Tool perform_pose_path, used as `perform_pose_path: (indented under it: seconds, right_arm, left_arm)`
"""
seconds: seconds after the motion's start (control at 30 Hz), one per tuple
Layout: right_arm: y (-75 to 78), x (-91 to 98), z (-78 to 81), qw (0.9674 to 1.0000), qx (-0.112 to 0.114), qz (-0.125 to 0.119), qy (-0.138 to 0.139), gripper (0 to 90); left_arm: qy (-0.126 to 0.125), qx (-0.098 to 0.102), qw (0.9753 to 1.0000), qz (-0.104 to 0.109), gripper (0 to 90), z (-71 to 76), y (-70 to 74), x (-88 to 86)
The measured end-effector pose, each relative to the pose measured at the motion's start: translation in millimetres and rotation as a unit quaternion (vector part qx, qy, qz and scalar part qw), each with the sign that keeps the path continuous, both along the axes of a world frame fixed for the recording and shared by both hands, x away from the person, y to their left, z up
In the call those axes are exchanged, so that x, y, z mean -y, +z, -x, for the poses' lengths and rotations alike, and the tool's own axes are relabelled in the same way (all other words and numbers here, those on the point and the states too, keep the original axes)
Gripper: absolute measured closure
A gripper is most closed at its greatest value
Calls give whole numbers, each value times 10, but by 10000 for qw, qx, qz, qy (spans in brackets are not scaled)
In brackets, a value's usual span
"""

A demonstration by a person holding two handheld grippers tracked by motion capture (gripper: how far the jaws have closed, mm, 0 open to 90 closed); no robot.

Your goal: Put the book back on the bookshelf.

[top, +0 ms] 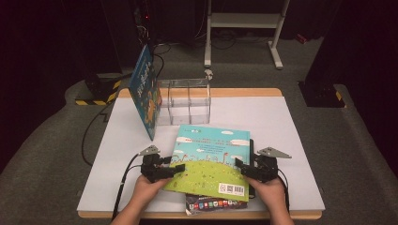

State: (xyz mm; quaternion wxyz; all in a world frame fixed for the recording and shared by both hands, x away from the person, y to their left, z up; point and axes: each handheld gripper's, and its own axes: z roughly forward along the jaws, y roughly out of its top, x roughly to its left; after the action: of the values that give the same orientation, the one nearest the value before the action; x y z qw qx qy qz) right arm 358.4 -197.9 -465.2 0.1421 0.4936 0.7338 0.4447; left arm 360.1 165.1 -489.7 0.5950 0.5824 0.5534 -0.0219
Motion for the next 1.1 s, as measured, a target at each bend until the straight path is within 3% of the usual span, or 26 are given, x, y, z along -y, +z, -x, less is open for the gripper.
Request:
perform_pose_path:
  seconds: [0.07, 0.2, 0.23, 0.27, 0.3, 0.47, 0.57, 0.83, 1.1]
  right_arm:
    - [-9, -5, 24, 10000, -45, -44, 60, 241]
    - [-9, -4, 50, 9999, -92, -97, 109, 226]
    - [-12, 4, 48, 9998, -82, -115, 129, 225]
    - [-12, 4, 48, 9998, -82, -115, 129, 225]
    - [-14, 23, 40, 9994, -134, -270, 149, 218]
    - [-12, 27, 38, 9992, -182, -344, 134, 218]
    - [-9, 25, 35, 9991, -210, -345, 142, 218]
    - [2, -65, -5, 9981, -292, -406, 347, 223]
    - [63, 22, 10, 9971, -237, -589, 431, 377]
  left_arm:
    - [40, 145, 9998, -148, 220, -13, -4, 7]
    - [38, 123, 9998, -173, 208, -66, -8, 7]
    - [98, 261, 9992, -286, 201, -70, -11, 13]
    - [98, 261, 9992, -286, 232, -70, -11, 13]
    - [148, 425, 9980, -439, 240, -79, -11, 34]
    - [152, 207, 9989, -387, 206, -145, -20, 45]
    - [243, 264, 9983, -462, 193, -145, -15, 41]
    - [185, 406, 9965, -714, 236, -96, -9, 101]
    - [177, 408, 9951, -887, 237, -92, -44, 146]
